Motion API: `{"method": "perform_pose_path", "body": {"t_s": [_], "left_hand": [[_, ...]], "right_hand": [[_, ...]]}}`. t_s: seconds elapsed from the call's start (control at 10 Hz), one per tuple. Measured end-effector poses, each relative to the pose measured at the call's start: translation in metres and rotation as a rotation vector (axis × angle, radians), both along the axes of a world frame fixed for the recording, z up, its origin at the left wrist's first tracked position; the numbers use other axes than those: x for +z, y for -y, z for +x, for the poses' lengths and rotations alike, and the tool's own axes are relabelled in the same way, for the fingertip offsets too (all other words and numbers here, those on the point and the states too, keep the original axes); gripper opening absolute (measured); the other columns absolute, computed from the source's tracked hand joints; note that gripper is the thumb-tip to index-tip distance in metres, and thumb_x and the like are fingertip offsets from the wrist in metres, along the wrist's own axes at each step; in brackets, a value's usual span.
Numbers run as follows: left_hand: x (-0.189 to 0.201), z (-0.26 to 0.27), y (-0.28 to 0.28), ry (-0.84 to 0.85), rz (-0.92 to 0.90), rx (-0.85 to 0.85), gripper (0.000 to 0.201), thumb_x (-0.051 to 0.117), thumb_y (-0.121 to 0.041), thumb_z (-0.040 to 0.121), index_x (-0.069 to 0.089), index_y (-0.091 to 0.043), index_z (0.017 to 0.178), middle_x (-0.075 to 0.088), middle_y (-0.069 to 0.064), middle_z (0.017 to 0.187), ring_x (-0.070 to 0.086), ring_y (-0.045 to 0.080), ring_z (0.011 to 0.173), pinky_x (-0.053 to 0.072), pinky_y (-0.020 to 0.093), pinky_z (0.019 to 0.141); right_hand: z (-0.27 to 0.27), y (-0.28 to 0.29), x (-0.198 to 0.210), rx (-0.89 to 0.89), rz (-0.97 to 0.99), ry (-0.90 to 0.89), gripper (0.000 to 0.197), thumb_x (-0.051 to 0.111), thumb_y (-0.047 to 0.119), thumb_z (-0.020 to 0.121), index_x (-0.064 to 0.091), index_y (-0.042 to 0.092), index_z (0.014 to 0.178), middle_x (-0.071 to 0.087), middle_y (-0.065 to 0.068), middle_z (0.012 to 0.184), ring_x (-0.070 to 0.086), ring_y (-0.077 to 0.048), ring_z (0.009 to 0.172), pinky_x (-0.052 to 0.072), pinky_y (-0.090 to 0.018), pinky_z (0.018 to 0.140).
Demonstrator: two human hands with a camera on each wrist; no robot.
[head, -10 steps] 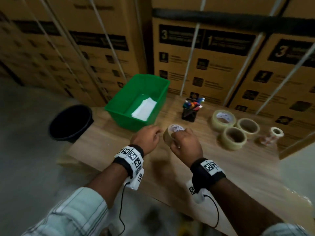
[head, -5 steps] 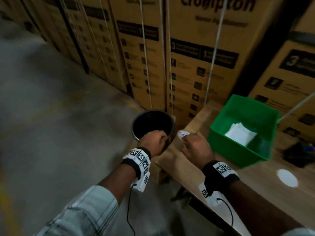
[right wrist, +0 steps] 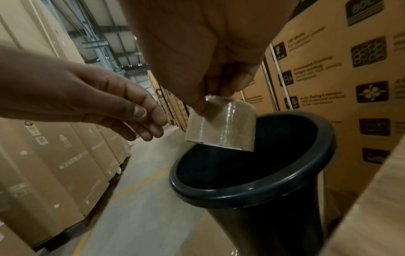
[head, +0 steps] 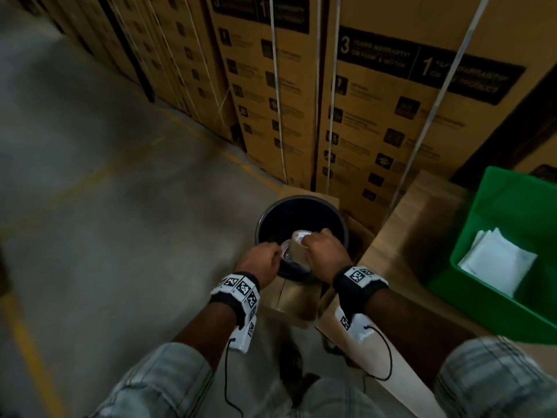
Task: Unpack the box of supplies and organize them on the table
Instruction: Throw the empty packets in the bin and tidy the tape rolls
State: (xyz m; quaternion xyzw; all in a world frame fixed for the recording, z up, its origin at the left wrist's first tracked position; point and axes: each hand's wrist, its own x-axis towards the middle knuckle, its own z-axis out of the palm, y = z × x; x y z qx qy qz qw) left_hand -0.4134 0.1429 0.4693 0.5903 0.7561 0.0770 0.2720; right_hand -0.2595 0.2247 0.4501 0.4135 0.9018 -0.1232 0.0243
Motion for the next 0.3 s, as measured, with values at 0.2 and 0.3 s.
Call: {"method": "perform_pose_path", "body": {"t_s": [0.2,0.3], "left_hand": [[-0.011,-0.014,-0.025,0.028,-0.011,-0.016,0.031,0.037,-0.028,0.098,0.061,-0.011,0.107,0.064,0.011,0.107,0.061,0.03,0.097,0.05,0.041,0.085],[-0.013,-0.016,-0.027,0.028,0.02,-0.026,0.025,0.042,-0.024,0.094,0.061,-0.015,0.107,0.064,0.009,0.107,0.061,0.028,0.094,0.051,0.041,0.084]], "right_hand": [[-0.015,-0.023,-0.016,0.005,-0.002,0.045,0.022,0.05,0.016,0.086,0.063,0.012,0.103,0.064,-0.009,0.1,0.05,-0.03,0.096,0.043,-0.039,0.08],[-0.009,-0.024,-0.021,0.016,0.013,0.052,0.028,0.038,0.027,0.087,0.063,0.015,0.093,0.065,-0.007,0.095,0.052,-0.029,0.089,0.042,-0.037,0.078]]}}
